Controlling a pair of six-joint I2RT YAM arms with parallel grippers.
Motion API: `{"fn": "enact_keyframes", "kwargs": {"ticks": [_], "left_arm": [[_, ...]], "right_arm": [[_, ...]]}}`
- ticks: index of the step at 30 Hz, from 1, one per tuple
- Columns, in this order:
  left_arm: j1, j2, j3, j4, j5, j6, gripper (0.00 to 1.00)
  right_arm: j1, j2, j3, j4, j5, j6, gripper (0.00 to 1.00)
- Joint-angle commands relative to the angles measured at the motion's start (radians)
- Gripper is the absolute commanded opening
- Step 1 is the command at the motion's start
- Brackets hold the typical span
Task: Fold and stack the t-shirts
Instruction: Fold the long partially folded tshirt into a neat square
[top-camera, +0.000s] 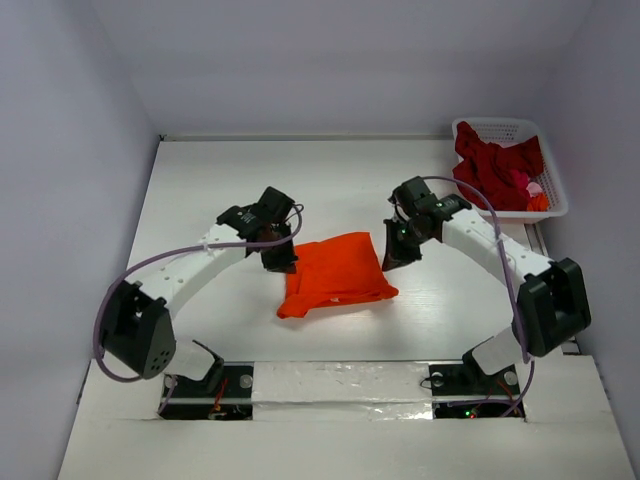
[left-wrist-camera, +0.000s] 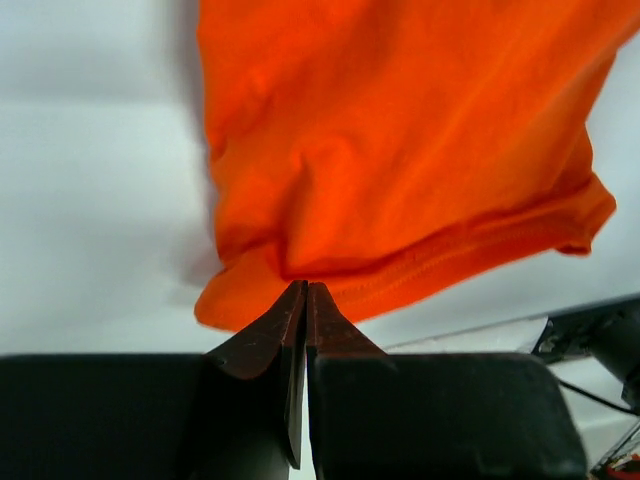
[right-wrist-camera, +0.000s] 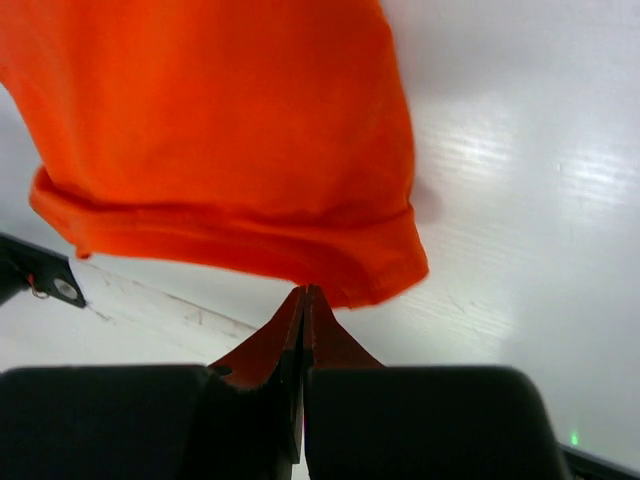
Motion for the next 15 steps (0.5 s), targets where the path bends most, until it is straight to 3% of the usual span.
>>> {"fn": "enact_keyframes", "kwargs": {"ticks": [1,8,15], "left_arm": [[-0.004,0.056,0.005,0.1,-0.021,-0.027,0.0],[-0.004,0.193,0.016,0.237,0.005,-0.03,0.0],[-0.004,0.256,0.039,0.265,0.004,-0.024,0.0]], "right_arm": [[0.026,0.07,0.097,0.047,0.021,0.015,0.0],[0.078,0.26,0.215,0.085,0.001,0.01,0.0],[0.116,0.311,0.165,0.113,0.003,-0.008,0.0]]}}
